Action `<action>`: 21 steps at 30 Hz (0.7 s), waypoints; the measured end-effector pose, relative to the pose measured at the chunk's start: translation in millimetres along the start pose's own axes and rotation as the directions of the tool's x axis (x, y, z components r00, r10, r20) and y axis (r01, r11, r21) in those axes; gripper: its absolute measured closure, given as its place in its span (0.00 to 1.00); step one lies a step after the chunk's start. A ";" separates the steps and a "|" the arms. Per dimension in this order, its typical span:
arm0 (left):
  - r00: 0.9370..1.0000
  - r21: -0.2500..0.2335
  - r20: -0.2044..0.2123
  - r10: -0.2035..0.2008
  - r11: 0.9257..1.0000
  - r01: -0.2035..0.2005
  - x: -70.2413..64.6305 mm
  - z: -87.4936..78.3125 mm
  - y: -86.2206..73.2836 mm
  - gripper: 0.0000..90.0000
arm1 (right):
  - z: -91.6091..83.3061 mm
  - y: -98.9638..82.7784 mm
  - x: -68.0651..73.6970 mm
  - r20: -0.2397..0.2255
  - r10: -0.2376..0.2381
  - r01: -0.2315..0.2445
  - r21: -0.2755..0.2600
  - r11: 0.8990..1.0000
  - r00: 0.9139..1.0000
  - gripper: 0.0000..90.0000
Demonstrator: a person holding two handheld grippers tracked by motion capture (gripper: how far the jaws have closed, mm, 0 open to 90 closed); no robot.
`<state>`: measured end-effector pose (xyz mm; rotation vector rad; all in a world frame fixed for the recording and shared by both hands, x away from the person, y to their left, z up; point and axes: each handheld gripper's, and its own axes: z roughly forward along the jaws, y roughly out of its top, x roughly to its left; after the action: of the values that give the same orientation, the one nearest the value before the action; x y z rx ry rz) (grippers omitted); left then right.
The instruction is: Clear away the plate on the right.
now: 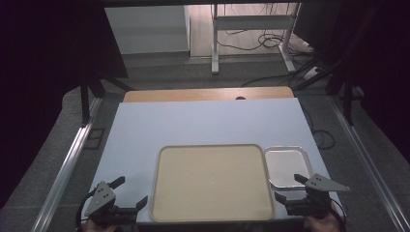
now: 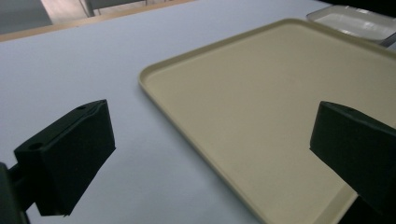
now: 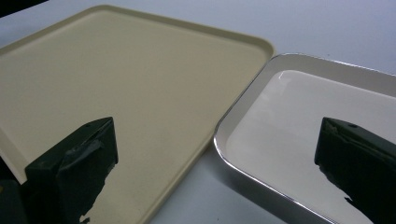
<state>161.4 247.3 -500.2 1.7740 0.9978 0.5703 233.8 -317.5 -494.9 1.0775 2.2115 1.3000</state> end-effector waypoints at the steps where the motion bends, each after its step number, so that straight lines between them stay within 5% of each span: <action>1: 1.000 0.001 0.006 -0.002 1.000 0.002 0.0 0.4 -0.2 0.00 | -0.4 0.1 0.0 0.006 0.000 0.000 -0.002 1.000 1.000 0.00; 21: 0.999 0.023 0.038 -0.010 1.000 0.009 0.3 2.5 -0.5 0.00 | 0.3 1.4 -3.7 0.041 0.010 -0.010 -0.006 1.000 0.999 0.00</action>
<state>163.3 246.3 -501.8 1.7925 0.9895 0.5196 237.0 -319.7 -494.1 1.1053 2.1739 1.2759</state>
